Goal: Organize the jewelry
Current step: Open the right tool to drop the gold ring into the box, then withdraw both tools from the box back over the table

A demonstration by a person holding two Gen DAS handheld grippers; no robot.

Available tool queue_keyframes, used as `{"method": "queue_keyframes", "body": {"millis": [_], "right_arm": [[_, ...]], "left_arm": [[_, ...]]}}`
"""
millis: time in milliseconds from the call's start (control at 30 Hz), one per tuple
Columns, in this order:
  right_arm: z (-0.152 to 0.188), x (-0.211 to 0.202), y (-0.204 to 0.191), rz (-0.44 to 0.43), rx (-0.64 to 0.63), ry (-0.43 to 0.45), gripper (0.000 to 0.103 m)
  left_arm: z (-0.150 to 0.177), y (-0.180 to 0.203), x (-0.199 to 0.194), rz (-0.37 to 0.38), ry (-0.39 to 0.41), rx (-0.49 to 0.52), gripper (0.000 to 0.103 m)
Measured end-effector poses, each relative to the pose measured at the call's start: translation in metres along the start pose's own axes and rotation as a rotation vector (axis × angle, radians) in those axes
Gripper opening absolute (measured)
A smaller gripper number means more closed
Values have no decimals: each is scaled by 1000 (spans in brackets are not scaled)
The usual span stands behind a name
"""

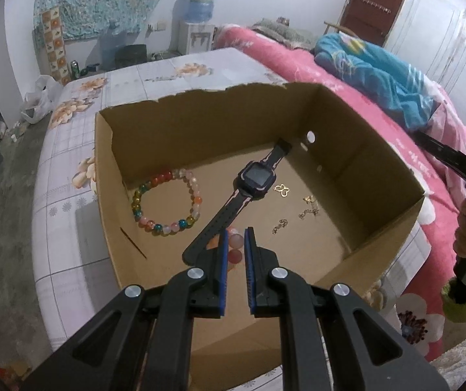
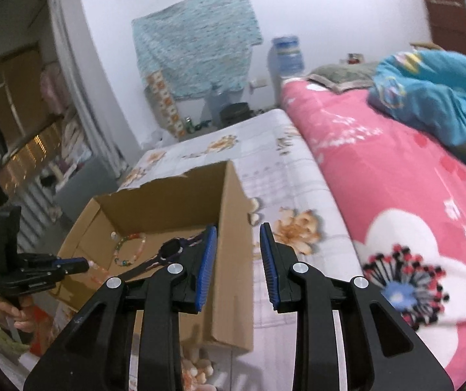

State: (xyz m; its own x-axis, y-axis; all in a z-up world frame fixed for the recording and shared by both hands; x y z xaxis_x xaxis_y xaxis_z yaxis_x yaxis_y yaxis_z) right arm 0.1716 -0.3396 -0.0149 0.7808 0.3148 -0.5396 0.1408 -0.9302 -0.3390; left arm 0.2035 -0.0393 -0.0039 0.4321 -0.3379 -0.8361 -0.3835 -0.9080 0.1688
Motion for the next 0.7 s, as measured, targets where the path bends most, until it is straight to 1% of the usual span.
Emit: {"method": "queue_keyframes", "body": {"millis": [100,233,333,367,400,433,500,700], "right_arm": [[7,1,9,-2,33,-6,29],[11,2,19,-17,77,-7,29],[13,1,23,-22,95,-4,31],[13,0,25,-24,98,-4,31],[14,0,26,-24,99,-4,32],[14,0,27,-25,102,-3,32],[14,-3,29,-27,106,1,32],[16,-8,31,-39,126,4,34]], "left_arm": [[-1,0,3,-29,-21,7,9],[-5,2,3,-19,-45,5,9],[-2,5,7,-52,-86,21,10],[1,5,10,-47,-114,11,10],[2,5,11,-35,-129,0,14],[4,5,10,-17,-136,-15,15],[5,7,5,-5,-127,-24,19],[7,4,-23,-1,-50,-54,21]]}}
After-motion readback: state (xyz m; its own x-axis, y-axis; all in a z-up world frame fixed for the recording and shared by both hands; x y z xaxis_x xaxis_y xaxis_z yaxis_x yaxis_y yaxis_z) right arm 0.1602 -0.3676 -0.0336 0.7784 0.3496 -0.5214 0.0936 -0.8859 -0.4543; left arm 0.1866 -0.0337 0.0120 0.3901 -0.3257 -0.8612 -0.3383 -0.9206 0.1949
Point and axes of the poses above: each gripper's, at about its wrist camera, not at the fingertips, and x roughly the way its jaws point, y to its right, z to its underside, the point moved 7 cm from there along x, roughly the way its jaws point, and after that the axes turned 3 degrees about -y, right-handed, at the moved point
